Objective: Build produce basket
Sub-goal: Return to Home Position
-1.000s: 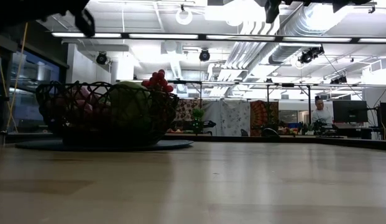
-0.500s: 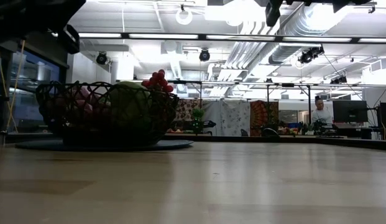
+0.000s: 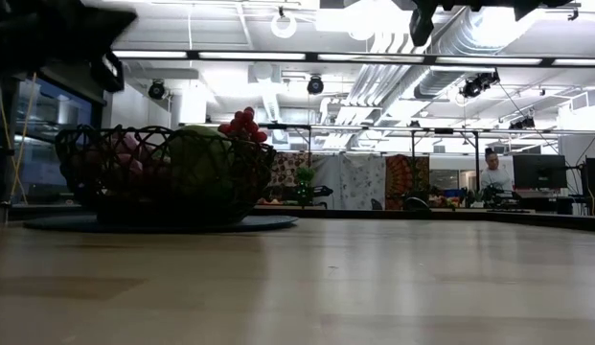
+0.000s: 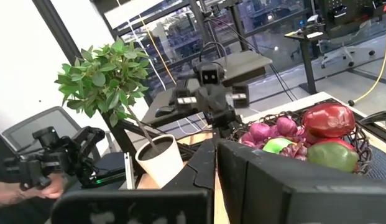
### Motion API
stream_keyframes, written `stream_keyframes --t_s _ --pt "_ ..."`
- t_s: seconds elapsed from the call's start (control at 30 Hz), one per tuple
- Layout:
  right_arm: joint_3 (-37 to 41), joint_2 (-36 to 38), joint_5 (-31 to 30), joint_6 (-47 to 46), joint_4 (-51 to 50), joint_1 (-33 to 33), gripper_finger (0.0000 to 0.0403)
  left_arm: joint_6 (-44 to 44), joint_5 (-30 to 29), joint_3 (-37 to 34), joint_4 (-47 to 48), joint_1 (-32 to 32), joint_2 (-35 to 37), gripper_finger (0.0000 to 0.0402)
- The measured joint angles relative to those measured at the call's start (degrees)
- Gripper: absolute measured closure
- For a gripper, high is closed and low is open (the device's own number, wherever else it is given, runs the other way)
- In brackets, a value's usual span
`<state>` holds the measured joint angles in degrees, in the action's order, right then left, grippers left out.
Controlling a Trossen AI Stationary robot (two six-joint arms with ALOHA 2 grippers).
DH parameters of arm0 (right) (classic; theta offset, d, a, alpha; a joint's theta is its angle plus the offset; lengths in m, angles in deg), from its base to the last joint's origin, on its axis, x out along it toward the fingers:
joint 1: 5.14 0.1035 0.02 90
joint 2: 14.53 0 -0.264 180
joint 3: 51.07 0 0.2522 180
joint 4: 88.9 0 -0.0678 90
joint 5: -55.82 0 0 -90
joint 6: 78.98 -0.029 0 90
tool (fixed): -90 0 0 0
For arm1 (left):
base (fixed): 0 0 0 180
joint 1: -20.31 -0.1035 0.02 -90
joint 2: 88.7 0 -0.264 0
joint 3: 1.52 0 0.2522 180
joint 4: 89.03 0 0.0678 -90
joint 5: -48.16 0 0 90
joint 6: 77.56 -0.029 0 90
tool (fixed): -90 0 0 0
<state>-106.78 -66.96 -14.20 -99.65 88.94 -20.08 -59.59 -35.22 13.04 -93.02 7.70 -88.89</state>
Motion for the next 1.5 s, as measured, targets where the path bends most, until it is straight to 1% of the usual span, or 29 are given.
stream_keyframes --t_s 0.1,0.17,0.2,0.3,0.63,0.8,0.87,0.93,1.03,1.2,1.37,1.5 --pt "0.00 0.00 0.00 -0.03 0.02 0.00 0.0403 -4.12 -4.21 -0.12 6.96 0.36 -0.05 0.0401" --pt "0.00 0.00 0.05 -0.17 0.00 -0.01 0.0403 -5.71 -5.17 -0.12 10.71 0.21 -0.04 0.0401" --pt "0.00 0.00 0.08 -0.27 0.00 -0.01 0.0403 -6.01 -4.96 -0.12 12.56 0.21 -0.04 0.0401" --pt "0.00 0.00 0.13 -0.02 0.00 -0.02 0.0403 -5.86 -1.48 -0.13 16.41 0.21 -0.05 0.0401" --pt "0.00 0.00 0.38 1.41 -0.47 -0.02 0.0403 -5.43 -2.57 -0.12 16.52 0.27 -0.77 0.0401" --pt "0.35 1.42 1.84 2.69 -5.46 -0.02 0.0403 -5.11 -2.78 -0.12 16.43 0.27 -0.89 0.0401" --pt "2.48 3.04 3.01 3.22 -5.63 -0.02 0.0403 -5.11 -2.80 -0.12 16.45 0.27 -0.91 0.0401" --pt "5.62 5.28 3.12 3.15 -4.73 0.00 0.0403 -5.11 -2.80 -0.12 16.43 0.27 -0.91 0.0401" --pt "11.72 10.74 3.03 2.85 -1.16 -0.02 0.0403 -5.11 -2.79 -0.12 16.43 0.27 -0.91 0.0401" --pt "20.98 22.95 1.96 0.76 1.11 0.00 0.0403 -5.11 -2.79 -0.12 16.45 0.27 -0.91 0.0401" --pt "25.92 34.34 -0.20 0.23 0.41 1.16 0.0403 -5.11 -2.78 -0.12 16.43 0.27 -0.93 0.0401" --pt "29.14 40.00 -3.28 1.70 0.21 3.72 0.0403 -5.11 -2.79 -0.12 16.45 0.27 -0.93 0.0401"
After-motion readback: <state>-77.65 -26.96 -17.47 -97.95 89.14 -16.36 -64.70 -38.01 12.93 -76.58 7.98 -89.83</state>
